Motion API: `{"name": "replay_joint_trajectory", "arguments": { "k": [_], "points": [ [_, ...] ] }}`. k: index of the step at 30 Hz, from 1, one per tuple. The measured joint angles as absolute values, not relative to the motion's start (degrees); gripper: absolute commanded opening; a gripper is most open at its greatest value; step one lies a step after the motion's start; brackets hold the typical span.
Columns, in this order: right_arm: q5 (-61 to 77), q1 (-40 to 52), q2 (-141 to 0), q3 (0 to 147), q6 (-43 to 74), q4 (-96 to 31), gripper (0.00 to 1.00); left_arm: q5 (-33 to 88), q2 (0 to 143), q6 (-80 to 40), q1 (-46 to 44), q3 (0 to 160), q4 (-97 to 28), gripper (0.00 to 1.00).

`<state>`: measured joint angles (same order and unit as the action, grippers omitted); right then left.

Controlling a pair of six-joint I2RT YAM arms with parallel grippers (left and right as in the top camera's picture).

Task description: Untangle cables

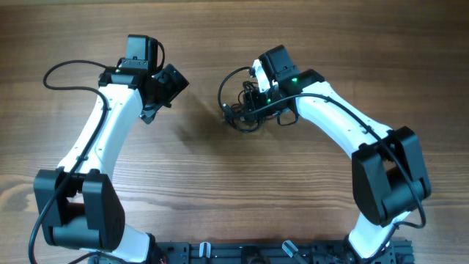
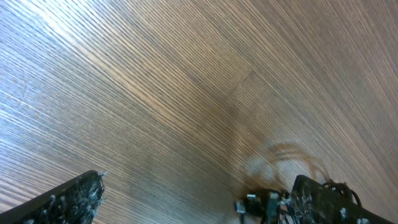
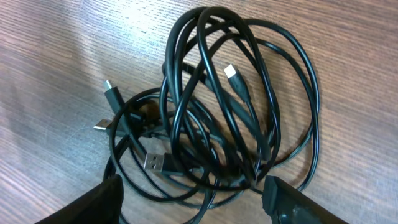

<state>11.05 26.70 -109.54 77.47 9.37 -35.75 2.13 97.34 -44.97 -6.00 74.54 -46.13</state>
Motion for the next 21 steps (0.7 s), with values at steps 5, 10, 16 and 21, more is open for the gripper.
{"name": "replay_joint_trajectory", "arguments": {
  "k": [5,10,16,21],
  "points": [
    [10.41,26.7,-109.93,77.47,9.1,-31.53,0.51,1.74,97.34,-44.95,-5.98,74.54,-46.06,1.0],
    [11.18,26.89,-109.95,77.06,11.46,-29.08,0.27,4.8,97.34,-45.15,-5.98,74.54,-43.9,1.0],
    [11.79,31.11,-109.95,76.97,12.12,-25.87,0.04,10.72,97.34,-45.34,-5.98,74.54,-45.32,1.0],
    [11.94,31.31,-109.75,77.03,12.32,-26.94,0.04,11.49,97.34,-45.34,-5.98,74.54,-45.5,1.0]
  ]
}}
